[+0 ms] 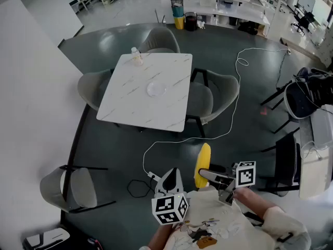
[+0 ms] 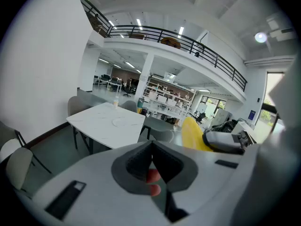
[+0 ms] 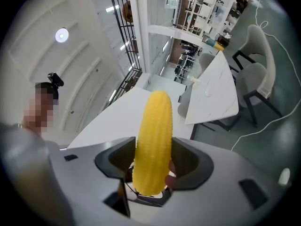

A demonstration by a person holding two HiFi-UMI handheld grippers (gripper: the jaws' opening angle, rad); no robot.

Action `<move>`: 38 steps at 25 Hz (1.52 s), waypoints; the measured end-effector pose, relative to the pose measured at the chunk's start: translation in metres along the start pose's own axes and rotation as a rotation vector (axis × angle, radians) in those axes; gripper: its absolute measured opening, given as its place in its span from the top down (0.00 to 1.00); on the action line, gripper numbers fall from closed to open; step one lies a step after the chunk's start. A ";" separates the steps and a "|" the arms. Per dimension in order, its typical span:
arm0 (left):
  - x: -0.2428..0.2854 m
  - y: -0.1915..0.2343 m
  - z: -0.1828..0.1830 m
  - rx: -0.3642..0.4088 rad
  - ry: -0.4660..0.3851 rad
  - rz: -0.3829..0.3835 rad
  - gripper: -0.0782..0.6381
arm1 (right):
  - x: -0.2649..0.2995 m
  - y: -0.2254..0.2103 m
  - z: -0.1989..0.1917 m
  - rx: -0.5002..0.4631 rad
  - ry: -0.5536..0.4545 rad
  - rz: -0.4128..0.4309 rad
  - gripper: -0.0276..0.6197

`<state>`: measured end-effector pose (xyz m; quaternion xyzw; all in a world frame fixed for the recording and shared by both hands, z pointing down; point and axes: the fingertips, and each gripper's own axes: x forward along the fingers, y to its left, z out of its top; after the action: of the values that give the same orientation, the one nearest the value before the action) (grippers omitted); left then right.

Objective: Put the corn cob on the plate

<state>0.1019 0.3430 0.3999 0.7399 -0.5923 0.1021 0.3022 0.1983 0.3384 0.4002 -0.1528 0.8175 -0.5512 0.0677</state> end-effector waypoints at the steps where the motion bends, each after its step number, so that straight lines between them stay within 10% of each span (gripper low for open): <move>1: 0.000 0.002 -0.002 -0.005 0.002 -0.001 0.88 | 0.004 0.002 -0.003 -0.004 0.007 0.000 0.59; 17: 0.012 -0.019 0.010 0.039 0.006 -0.097 0.88 | 0.005 0.006 -0.014 0.013 0.021 -0.016 0.59; 38: 0.028 -0.058 0.001 0.022 0.000 -0.001 0.88 | -0.038 -0.021 0.008 -0.057 0.043 -0.084 0.59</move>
<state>0.1636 0.3266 0.3943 0.7435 -0.5906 0.1084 0.2943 0.2399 0.3367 0.4141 -0.1770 0.8270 -0.5331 0.0224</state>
